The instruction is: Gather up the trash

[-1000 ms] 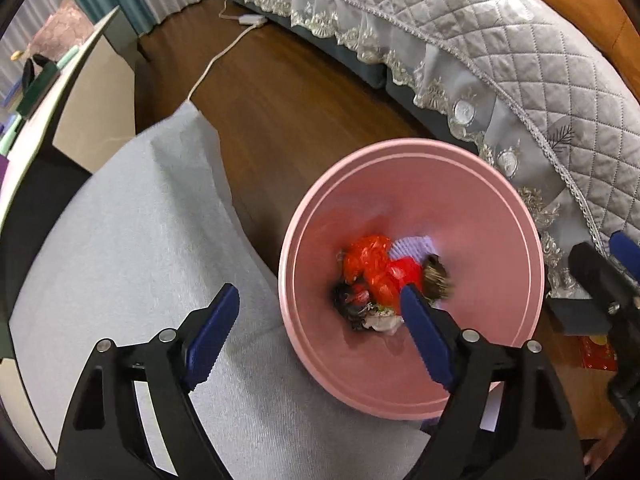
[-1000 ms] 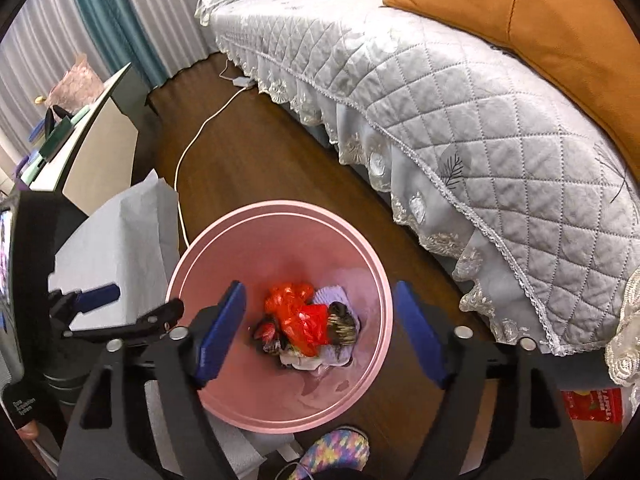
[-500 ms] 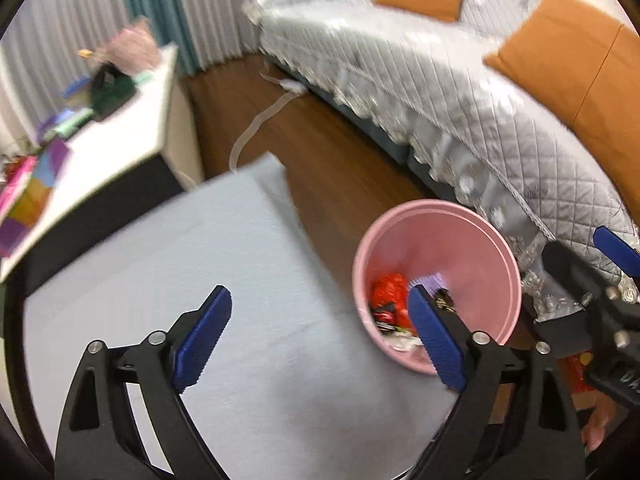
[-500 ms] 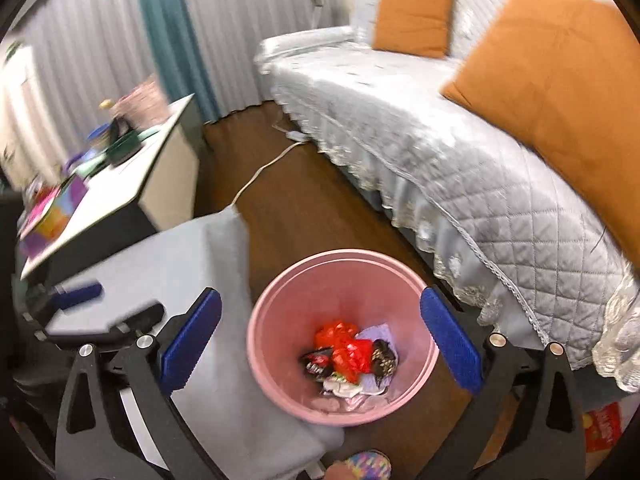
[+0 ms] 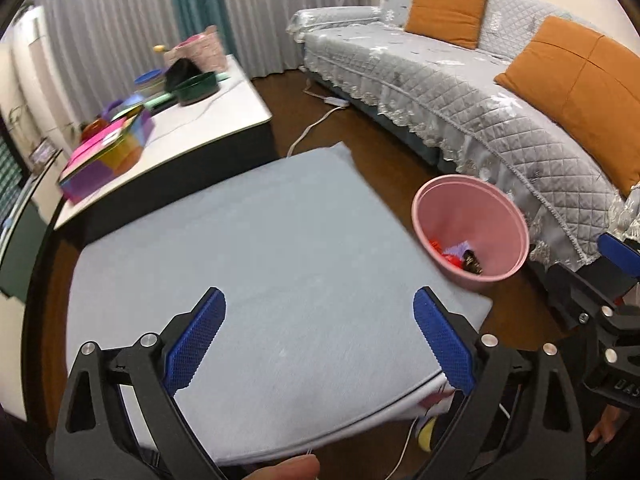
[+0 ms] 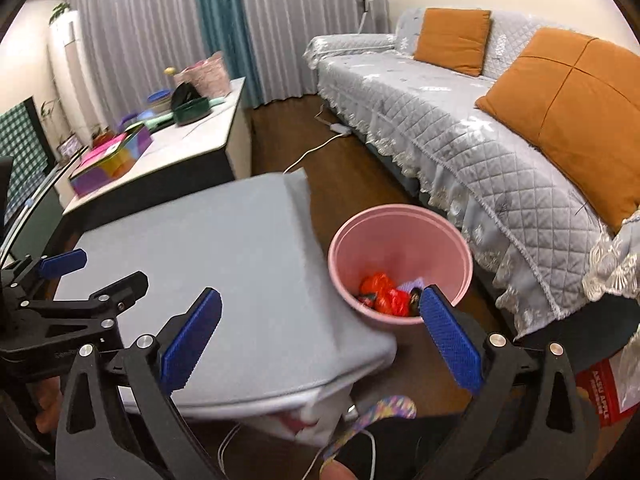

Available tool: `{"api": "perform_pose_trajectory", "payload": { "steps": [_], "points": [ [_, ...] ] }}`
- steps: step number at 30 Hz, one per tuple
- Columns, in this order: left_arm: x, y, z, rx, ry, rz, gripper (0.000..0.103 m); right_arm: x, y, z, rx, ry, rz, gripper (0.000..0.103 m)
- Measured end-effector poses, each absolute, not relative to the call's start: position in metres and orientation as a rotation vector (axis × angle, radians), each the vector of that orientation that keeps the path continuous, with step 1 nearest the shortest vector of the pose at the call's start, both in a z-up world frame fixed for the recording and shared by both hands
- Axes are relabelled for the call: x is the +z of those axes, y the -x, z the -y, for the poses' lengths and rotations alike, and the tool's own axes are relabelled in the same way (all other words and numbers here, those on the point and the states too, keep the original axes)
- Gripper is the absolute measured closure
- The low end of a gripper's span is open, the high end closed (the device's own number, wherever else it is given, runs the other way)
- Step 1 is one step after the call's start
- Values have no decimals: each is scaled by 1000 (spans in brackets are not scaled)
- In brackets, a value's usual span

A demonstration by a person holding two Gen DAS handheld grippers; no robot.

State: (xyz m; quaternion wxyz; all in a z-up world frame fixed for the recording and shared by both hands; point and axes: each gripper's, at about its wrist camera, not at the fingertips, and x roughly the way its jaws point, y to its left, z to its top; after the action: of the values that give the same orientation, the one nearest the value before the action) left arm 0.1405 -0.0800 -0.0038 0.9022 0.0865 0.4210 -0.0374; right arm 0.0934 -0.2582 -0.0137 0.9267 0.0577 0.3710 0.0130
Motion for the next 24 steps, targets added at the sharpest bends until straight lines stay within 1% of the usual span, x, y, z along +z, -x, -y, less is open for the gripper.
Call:
{"api": "perform_pose_trajectory", "payload": {
  "steps": [7,24],
  "points": [
    [-8,-110,56,-55,-125,-883,11,-10,-66,236,71,-73,-767,5],
    [-4,-91,60,-69,-140,-871,11,-6,-54,238,55,-69,-760,5]
  ]
}}
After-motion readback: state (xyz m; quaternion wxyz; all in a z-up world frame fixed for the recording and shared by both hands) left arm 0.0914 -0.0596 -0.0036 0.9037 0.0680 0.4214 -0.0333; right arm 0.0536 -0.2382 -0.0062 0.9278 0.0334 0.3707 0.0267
